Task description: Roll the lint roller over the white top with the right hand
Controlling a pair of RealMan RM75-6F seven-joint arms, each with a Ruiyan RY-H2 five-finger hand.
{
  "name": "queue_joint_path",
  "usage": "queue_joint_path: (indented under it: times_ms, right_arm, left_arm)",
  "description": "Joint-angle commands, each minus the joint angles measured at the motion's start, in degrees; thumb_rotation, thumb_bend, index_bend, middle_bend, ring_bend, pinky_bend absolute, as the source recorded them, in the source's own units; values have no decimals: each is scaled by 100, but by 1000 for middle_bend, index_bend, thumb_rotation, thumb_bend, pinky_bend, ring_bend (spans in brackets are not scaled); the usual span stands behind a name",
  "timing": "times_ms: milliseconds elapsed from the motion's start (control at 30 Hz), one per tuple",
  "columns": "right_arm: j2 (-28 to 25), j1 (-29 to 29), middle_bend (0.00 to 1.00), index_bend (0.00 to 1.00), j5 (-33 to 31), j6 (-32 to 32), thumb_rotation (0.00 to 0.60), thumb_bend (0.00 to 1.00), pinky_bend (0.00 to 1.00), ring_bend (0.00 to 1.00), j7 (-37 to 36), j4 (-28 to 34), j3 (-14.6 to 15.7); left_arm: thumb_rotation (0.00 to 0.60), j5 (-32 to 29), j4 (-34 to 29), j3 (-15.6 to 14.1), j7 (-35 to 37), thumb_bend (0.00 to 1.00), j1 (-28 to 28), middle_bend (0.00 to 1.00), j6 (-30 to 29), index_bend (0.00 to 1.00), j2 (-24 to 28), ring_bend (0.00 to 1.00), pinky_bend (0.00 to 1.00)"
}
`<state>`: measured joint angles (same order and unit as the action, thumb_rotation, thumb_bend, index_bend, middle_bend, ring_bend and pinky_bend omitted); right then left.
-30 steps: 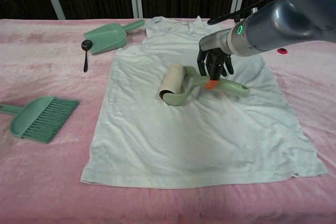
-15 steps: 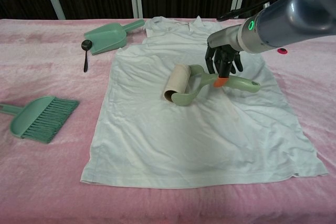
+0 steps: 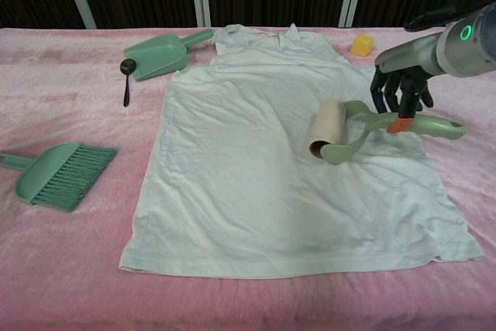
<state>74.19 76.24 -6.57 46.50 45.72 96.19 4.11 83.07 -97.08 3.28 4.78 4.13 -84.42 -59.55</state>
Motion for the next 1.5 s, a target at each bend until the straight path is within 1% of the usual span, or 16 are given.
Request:
queue_joint_path:
  times_ms: [33,167,267,533,800,1067,1367,1500]
  right_arm:
    - [-200,-53,627,701,-52,-22,600,720,542,614,40,152,133]
    - [-369,-70,627,701,-164,-81,600,722,545,614,77,220,251]
    - [-423,-70,627,701,-208,-139,600,722,544,615,77,210,276]
    - [-318,149,628,703,-436,-319,600,725,545,615,247,103,265]
    - [4,460,629,704,-724,-430,600,726,547,618,376,-160,81]
    - [535,852,632,707,-1033,-521,600,729,549,621,583,-540,-149]
    - [1086,1189,636,709,-1483,-587,600,732,555,626,801,-1067,-327]
    - [1155,1247,636,709,-1576,-605,600,734,556,627,855,-1168,-363]
  left_arm:
    - [600,3,0,0,1,428,-2,78,-4,188,2,0,10]
    - [600,3,-5,5,4,428,1,78,-5,188,3,0,10]
    - [600,14,-10,3,-5,427,4,78,-6,189,-5,0,10]
    - [600,40,-14,-4,-23,427,7,78,-16,188,-25,0,10]
    - [600,51,-9,-4,8,427,12,78,-13,188,-26,0,10]
    - [600,54,-9,-2,16,428,28,78,8,188,-38,0,10]
    - [600,70,-5,-1,58,428,33,78,5,189,-32,0,10]
    - [600,61,-4,3,68,427,31,78,4,189,-29,0,10]
